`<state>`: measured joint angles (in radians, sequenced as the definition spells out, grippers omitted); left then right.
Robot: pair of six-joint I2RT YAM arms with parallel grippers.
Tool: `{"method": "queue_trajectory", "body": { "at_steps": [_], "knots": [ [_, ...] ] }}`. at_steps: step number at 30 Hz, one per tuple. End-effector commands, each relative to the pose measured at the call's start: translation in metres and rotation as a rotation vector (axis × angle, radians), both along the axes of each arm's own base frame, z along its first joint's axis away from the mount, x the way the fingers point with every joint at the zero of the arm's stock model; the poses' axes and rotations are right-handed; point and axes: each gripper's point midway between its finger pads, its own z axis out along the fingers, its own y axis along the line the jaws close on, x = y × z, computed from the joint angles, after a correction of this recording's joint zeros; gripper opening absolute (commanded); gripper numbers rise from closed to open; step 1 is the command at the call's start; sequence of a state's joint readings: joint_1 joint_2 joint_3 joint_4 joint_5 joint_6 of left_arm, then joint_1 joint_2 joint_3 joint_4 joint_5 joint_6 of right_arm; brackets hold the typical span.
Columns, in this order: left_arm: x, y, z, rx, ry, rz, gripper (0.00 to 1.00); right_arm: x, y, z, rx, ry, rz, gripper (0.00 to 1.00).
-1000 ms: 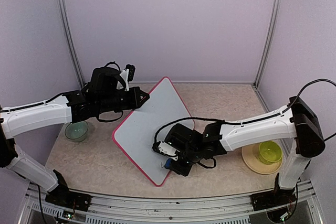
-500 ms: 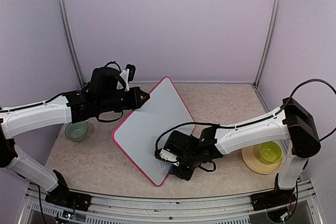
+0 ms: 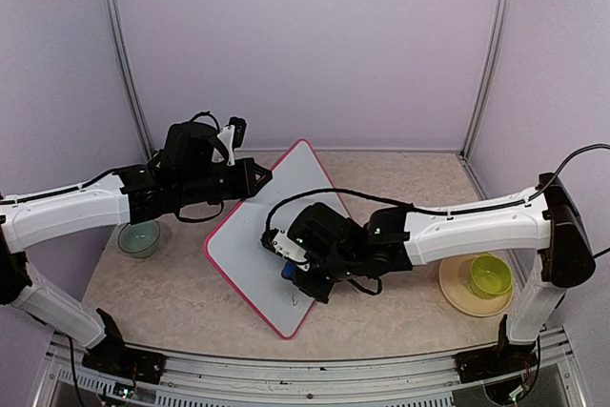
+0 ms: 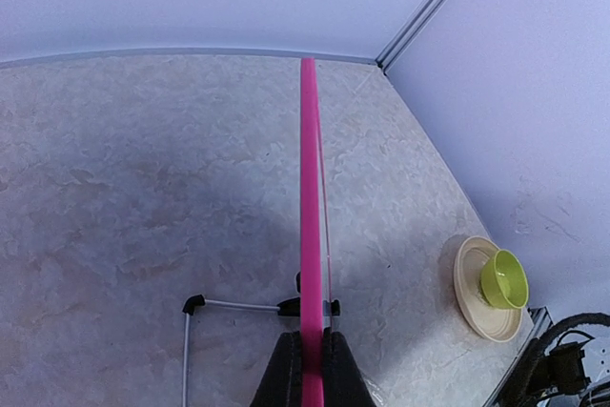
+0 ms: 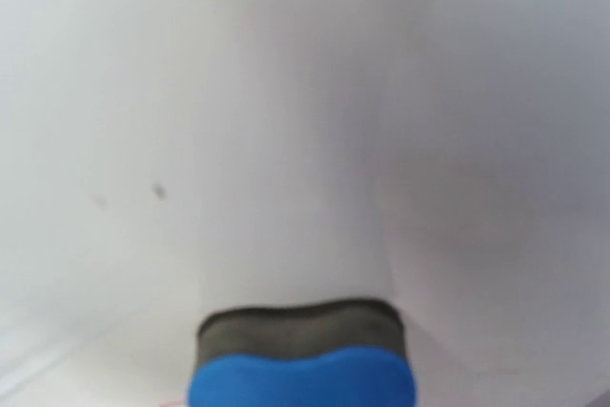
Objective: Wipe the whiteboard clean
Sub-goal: Erase the whiteboard at the center of the board.
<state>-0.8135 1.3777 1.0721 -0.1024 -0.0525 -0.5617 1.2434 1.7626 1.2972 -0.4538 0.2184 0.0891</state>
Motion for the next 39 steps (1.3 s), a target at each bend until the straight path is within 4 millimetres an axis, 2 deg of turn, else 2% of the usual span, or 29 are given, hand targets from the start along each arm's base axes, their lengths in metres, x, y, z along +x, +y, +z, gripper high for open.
{"method": "queue_trajectory", "body": {
  "at_steps": [1,5,8,11,13,16,25,29,32,39],
  "knots": [
    [-0.031,-0.011,-0.036,0.063,0.111,-0.098,0.0,0.004,0.006,0.002,0.024,-0.038,-0.012,0.0],
    [-0.031,-0.011,-0.037,0.063,0.114,-0.099,0.0,0.001,-0.012,-0.031,-0.068,-0.013,-0.023,0.0],
    [-0.032,-0.011,-0.036,0.063,0.113,-0.099,0.0,-0.01,-0.023,-0.056,-0.121,0.044,-0.007,0.0],
    [-0.031,-0.011,-0.036,0.064,0.111,-0.097,0.0,-0.026,-0.029,-0.072,-0.135,0.097,0.034,0.0],
    [-0.031,-0.011,-0.037,0.064,0.112,-0.098,0.0,-0.039,-0.023,-0.069,-0.111,0.101,0.083,0.0],
    [-0.031,-0.012,-0.038,0.063,0.116,-0.1,0.0,-0.044,-0.013,-0.057,-0.081,0.077,0.114,0.0],
    [-0.031,-0.013,-0.039,0.062,0.117,-0.099,0.0,-0.026,0.022,-0.001,0.046,-0.033,0.09,0.0],
    [-0.031,-0.013,-0.038,0.063,0.115,-0.098,0.0,-0.023,0.027,0.012,0.072,-0.061,0.079,0.0],
    [-0.031,-0.012,-0.038,0.067,0.113,-0.095,0.0,-0.026,0.023,0.001,0.047,-0.043,0.086,0.0],
    [-0.03,-0.012,-0.037,0.068,0.11,-0.094,0.0,-0.045,-0.01,-0.056,-0.101,0.0,0.075,0.0]
  ]
}}
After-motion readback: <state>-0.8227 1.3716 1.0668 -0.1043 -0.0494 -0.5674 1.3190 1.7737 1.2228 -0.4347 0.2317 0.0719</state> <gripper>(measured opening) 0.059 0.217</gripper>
